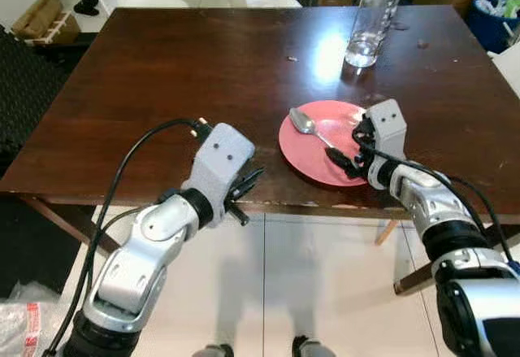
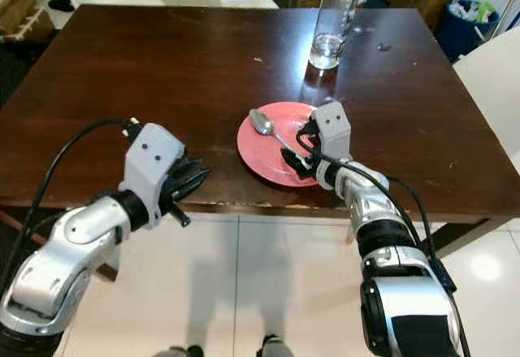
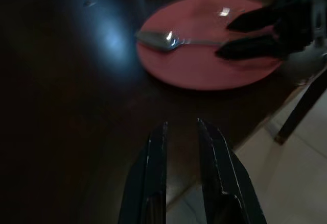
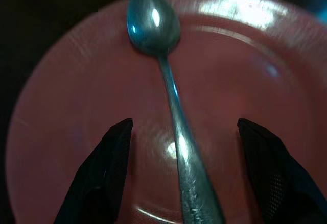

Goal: Setting the table

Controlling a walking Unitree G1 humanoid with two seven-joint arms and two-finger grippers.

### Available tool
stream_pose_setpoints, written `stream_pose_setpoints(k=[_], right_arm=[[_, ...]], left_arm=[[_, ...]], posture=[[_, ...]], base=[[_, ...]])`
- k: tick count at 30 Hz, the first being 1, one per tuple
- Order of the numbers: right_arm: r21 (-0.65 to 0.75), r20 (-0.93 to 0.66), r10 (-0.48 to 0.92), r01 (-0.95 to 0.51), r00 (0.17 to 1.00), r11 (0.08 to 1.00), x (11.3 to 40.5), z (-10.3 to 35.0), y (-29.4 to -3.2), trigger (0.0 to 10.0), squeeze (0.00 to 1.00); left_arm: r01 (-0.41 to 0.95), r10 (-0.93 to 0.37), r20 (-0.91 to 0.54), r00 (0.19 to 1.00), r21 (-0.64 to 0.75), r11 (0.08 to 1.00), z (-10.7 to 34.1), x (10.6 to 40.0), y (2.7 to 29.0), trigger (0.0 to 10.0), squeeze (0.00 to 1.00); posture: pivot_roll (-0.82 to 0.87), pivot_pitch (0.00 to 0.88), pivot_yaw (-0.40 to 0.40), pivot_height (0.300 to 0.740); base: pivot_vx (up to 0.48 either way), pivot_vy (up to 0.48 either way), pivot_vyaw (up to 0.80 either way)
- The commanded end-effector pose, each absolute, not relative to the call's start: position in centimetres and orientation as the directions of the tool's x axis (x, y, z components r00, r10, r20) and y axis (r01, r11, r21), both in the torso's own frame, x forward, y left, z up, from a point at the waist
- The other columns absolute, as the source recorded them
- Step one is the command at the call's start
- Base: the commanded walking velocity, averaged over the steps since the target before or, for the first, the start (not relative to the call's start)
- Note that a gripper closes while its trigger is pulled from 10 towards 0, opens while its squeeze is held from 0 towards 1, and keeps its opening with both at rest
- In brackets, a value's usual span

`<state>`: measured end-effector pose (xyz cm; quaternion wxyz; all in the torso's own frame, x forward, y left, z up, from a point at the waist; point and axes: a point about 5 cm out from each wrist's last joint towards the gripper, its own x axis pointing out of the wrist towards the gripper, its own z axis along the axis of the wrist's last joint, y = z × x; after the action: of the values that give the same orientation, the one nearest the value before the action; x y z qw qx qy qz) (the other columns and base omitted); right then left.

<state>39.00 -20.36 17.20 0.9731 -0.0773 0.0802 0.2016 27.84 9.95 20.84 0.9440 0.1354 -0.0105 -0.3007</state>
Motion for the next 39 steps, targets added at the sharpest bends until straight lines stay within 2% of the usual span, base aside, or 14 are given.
stream_pose_setpoints(k=[1, 4, 5, 6, 13, 25, 30, 32, 33, 34, 35, 38, 39], right_arm=[[-0.081, -0.199, 0.392, -0.414, 0.898, 0.907, 39.0, 16.5, -19.9, 10.0, 0.00], [-0.079, -0.204, 0.391, -0.413, 0.897, 0.907, 39.0, 16.4, -19.9, 10.0, 0.00], [-0.080, -0.210, 0.392, -0.416, 0.895, 0.906, 39.0, 16.3, -19.9, 6.7, 0.00], [-0.078, -0.215, 0.394, -0.418, 0.894, 0.905, 39.0, 16.2, -19.9, 0.0, 0.00], [-0.057, -0.231, 0.416, -0.439, 0.880, 0.897, 38.9, 15.8, -19.7, 0.0, 0.00], [0.000, -0.207, 0.382, -0.391, 0.901, 0.921, 38.9, 15.7, -20.5, 0.0, 0.00], [0.005, -0.159, 0.371, -0.375, 0.915, 0.927, 39.1, 16.5, -20.8, 0.0, 0.00], [-0.030, -0.022, 0.351, -0.352, 0.936, 0.936, 39.5, 19.0, -20.8, 0.0, 0.00], [-0.030, -0.022, 0.351, -0.352, 0.936, 0.936, 39.5, 19.0, -20.8, 0.0, 0.00], [-0.051, 0.021, 0.347, -0.346, 0.938, 0.937, 39.6, 19.9, -20.6, 4.0, 0.00], [-0.090, 0.116, 0.351, -0.342, 0.929, 0.935, 39.5, 21.5, -20.1, 10.0, 0.00], [-0.125, 0.286, 0.344, -0.321, 0.894, 0.939, 38.6, 24.2, -18.7, 10.0, 0.00], [-0.125, 0.286, 0.344, -0.321, 0.894, 0.939, 38.6, 24.2, -18.7, 10.0, 0.00]], left_arm=[[0.553, -0.550, -0.094, 0.830, 0.258, 0.792, 20.5, 27.3, 11.0, 10.0, 0.00], [0.547, -0.542, -0.099, 0.835, 0.259, 0.796, 20.5, 27.1, 11.3, 10.0, 0.00], [0.541, -0.534, -0.102, 0.839, 0.260, 0.800, 20.5, 27.0, 11.5, 10.0, 0.00], [0.532, -0.523, -0.107, 0.846, 0.259, 0.806, 20.5, 27.0, 11.8, 10.0, 0.00], [0.510, -0.497, -0.116, 0.860, 0.249, 0.823, 20.4, 26.6, 12.2, 10.0, 0.00], [0.508, -0.495, -0.114, 0.861, 0.238, 0.828, 20.5, 27.1, 11.8, 10.0, 0.00], [0.504, -0.494, -0.105, 0.863, 0.233, 0.832, 20.5, 27.3, 11.5, 10.0, 0.00], [0.496, -0.488, -0.092, 0.868, 0.228, 0.838, 20.4, 27.5, 11.3, 10.0, 0.00], [0.496, -0.488, -0.092, 0.868, 0.228, 0.838, 20.4, 27.5, 11.3, 10.0, 0.00], [0.490, -0.484, -0.086, 0.871, 0.226, 0.842, 20.4, 27.6, 11.3, 10.0, 0.00], [0.472, -0.468, -0.076, 0.881, 0.224, 0.853, 20.4, 27.8, 11.4, 10.0, 0.00], [0.423, -0.423, -0.047, 0.905, 0.211, 0.881, 20.5, 28.2, 11.8, 10.0, 0.00], [0.423, -0.423, -0.047, 0.905, 0.211, 0.881, 20.5, 28.2, 11.8, 10.0, 0.00]], posture=[[0.14, 0.212, 0.136, 0.740], [0.14, 0.225, 0.137, 0.740], [0.15, 0.229, 0.136, 0.740], [0.15, 0.236, 0.135, 0.740], [0.14, 0.244, 0.129, 0.740], [0.12, 0.231, 0.126, 0.740], [0.11, 0.219, 0.116, 0.740], [0.09, 0.204, 0.109, 0.740], [0.09, 0.204, 0.109, 0.740], [0.09, 0.201, 0.109, 0.740], [0.08, 0.190, 0.105, 0.740], [0.06, 0.170, 0.101, 0.740], [0.06, 0.170, 0.101, 0.740]], base=[[0.000, 0.000, 0.00], [0.000, 0.000, 0.00], [0.000, 0.000, 0.00], [0.000, 0.000, 0.00], [0.000, 0.000, 0.00], [0.000, 0.000, 0.00], [0.000, 0.000, 0.00], [0.000, 0.000, 0.00], [0.000, 0.000, 0.00], [0.000, 0.000, 0.00], [0.000, 0.000, 0.00], [0.000, 0.000, 0.00], [0.000, 0.000, 0.00]])
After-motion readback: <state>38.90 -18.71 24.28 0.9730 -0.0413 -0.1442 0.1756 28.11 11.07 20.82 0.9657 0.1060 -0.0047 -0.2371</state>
